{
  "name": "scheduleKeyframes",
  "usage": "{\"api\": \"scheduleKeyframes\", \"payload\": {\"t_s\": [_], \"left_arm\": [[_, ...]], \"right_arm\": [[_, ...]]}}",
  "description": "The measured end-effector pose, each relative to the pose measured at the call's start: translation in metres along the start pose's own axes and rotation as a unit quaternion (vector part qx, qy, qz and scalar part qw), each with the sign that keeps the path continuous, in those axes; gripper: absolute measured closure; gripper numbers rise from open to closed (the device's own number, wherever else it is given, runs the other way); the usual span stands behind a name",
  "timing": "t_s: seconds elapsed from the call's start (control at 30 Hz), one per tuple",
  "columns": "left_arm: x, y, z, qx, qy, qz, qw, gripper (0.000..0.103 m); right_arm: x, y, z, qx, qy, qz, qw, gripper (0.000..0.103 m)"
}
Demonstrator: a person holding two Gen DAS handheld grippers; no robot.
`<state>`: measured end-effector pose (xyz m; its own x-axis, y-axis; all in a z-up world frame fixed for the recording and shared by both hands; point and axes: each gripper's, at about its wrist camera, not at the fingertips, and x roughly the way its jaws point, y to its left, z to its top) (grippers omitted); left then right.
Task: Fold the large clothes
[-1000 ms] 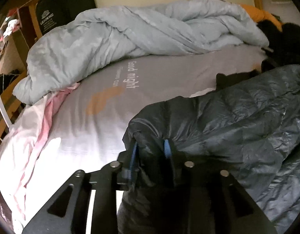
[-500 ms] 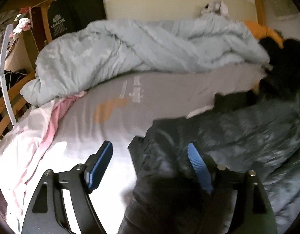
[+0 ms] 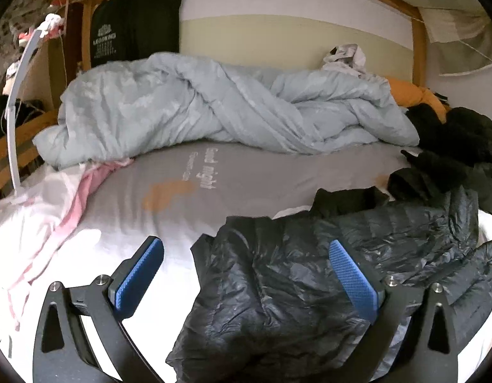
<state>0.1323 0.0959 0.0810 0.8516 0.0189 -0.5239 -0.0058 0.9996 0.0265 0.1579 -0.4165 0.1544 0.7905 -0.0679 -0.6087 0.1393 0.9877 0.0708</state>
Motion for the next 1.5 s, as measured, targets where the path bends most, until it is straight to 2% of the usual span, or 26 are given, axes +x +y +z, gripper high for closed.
{"api": "scheduleKeyframes", "payload": {"t_s": [0.2,0.3,0.4,0.5,0.6,0.63,0.67,0.7,0.73,0.77,0.8,0.87,0.93,1.03,1.2,1.27,1.4,1.5], "left_arm": [[0.019,-0.009,-0.007,0.031,0.016,0.009,0.9993,0.0],[0.028,-0.016,-0.013,0.046,0.027,0.015,0.9985,0.0],[0.036,-0.02,-0.017,0.051,0.037,0.014,0.9979,0.0],[0.042,-0.025,-0.021,0.058,0.041,0.014,0.9974,0.0],[0.044,-0.031,-0.023,0.067,0.043,0.011,0.9968,0.0],[0.043,-0.034,-0.024,0.07,0.042,0.01,0.9966,0.0],[0.043,-0.035,-0.024,0.073,0.042,0.009,0.9964,0.0],[0.042,-0.038,-0.025,0.077,0.041,0.008,0.9962,0.0],[0.039,-0.041,-0.026,0.082,0.039,0.007,0.9959,0.0],[0.036,-0.044,-0.027,0.086,0.035,0.005,0.9957,0.0],[0.033,-0.047,-0.027,0.09,0.031,0.003,0.9955,0.0],[0.026,-0.054,-0.027,0.097,0.023,-0.002,0.995,0.0],[0.017,-0.059,-0.026,0.098,0.015,-0.007,0.995,0.0],[0.0,-0.066,-0.024,0.082,0.007,-0.023,0.9963,0.0],[-0.026,-0.075,-0.021,0.048,-0.006,-0.046,0.9978,0.0],[-0.031,-0.079,-0.024,0.043,-0.007,-0.048,0.9979,0.0],[-0.027,-0.086,-0.028,0.042,-0.003,-0.055,0.9976,0.0],[-0.018,-0.095,-0.024,0.043,-0.007,-0.057,0.9974,0.0]], "right_arm": [[0.045,-0.001,-0.01,-0.045,0.042,-0.034,0.997,0.018],[0.066,-0.022,-0.012,-0.013,0.06,-0.053,0.997,0.018],[0.083,-0.061,-0.015,0.08,0.082,-0.028,0.993,0.018],[0.099,-0.1,-0.026,0.19,0.1,0.038,0.976,0.018],[0.113,-0.107,-0.036,0.22,0.126,0.092,0.963,0.018],[0.117,-0.103,-0.038,0.215,0.134,0.111,0.961,0.02],[0.119,-0.097,-0.039,0.206,0.137,0.123,0.961,0.027],[0.12,-0.089,-0.039,0.193,0.139,0.129,0.963,0.041],[0.119,-0.078,-0.038,0.172,0.137,0.134,0.966,0.05],[0.117,-0.065,-0.037,0.144,0.135,0.134,0.971,0.068],[0.114,-0.054,-0.035,0.12,0.13,0.133,0.975,0.079],[0.1,-0.024,-0.03,0.06,0.11,0.145,0.981,0.088],[0.085,0.003,-0.028,0.02,0.096,0.166,0.981,0.091],[0.072,0.037,-0.032,-0.005,0.099,0.19,0.977,0.092],[0.059,0.1,-0.062,-0.077,0.122,0.212,0.967,0.092],[0.06,0.124,-0.079,-0.104,0.147,0.22,0.959,0.092],[0.064,0.151,-0.115,-0.158,0.183,0.219,0.945,0.092],[0.066,0.156,-0.127,-0.171,0.188,0.213,0.943,0.092]]}}
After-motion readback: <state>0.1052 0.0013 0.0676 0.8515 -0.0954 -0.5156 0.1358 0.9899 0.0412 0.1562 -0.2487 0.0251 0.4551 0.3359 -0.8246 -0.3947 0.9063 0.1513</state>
